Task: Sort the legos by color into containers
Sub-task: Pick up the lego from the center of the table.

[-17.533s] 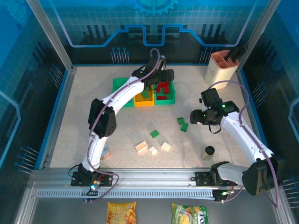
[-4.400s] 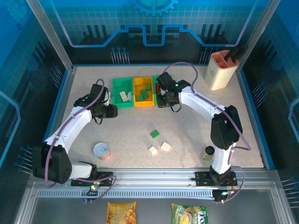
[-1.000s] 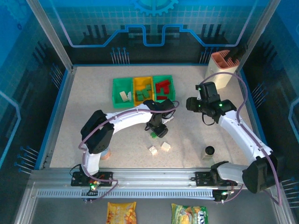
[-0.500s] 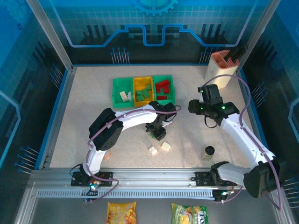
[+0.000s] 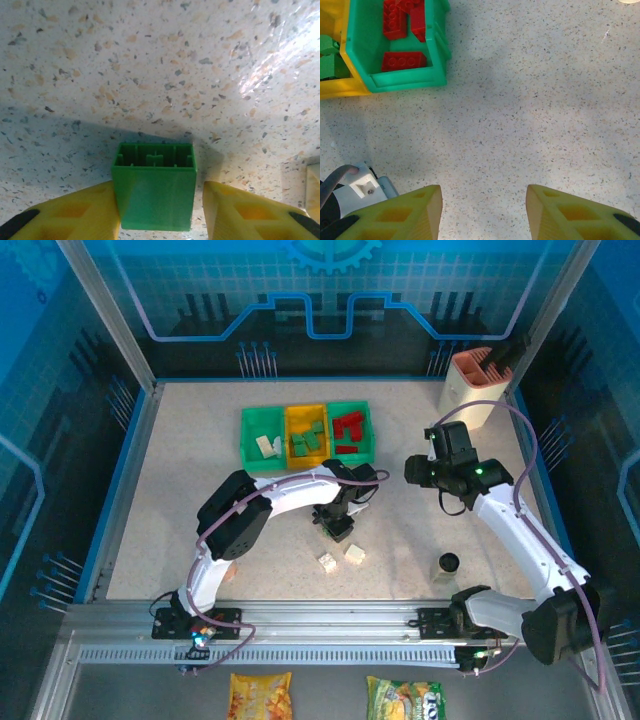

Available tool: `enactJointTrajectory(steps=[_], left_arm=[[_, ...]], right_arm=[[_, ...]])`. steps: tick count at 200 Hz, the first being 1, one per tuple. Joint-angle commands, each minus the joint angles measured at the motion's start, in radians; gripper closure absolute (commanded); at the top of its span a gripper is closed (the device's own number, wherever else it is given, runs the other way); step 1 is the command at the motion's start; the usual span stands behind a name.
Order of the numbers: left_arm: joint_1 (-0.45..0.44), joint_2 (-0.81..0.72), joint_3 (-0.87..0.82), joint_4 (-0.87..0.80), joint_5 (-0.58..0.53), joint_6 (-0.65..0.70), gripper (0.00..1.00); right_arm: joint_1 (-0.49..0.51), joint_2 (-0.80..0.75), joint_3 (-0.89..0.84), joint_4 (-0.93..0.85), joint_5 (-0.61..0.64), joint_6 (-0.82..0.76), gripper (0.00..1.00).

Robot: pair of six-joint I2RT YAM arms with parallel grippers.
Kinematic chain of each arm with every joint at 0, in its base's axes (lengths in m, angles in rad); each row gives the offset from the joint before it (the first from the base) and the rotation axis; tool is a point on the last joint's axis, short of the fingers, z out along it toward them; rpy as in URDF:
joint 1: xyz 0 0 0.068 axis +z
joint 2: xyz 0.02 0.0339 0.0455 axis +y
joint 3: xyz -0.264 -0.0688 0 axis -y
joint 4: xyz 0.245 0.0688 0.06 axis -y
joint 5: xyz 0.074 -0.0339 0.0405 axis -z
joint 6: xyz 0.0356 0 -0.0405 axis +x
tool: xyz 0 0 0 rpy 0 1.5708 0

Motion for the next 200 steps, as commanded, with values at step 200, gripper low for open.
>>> enactJointTrajectory(steps=[200], left_arm=[[0.227,-0.225,-0.061,0.193,0.147,-0.298,0.65]], right_arm=[[-0.010,0.009,0.013,-0.017,-0.002,0.000,0.52]])
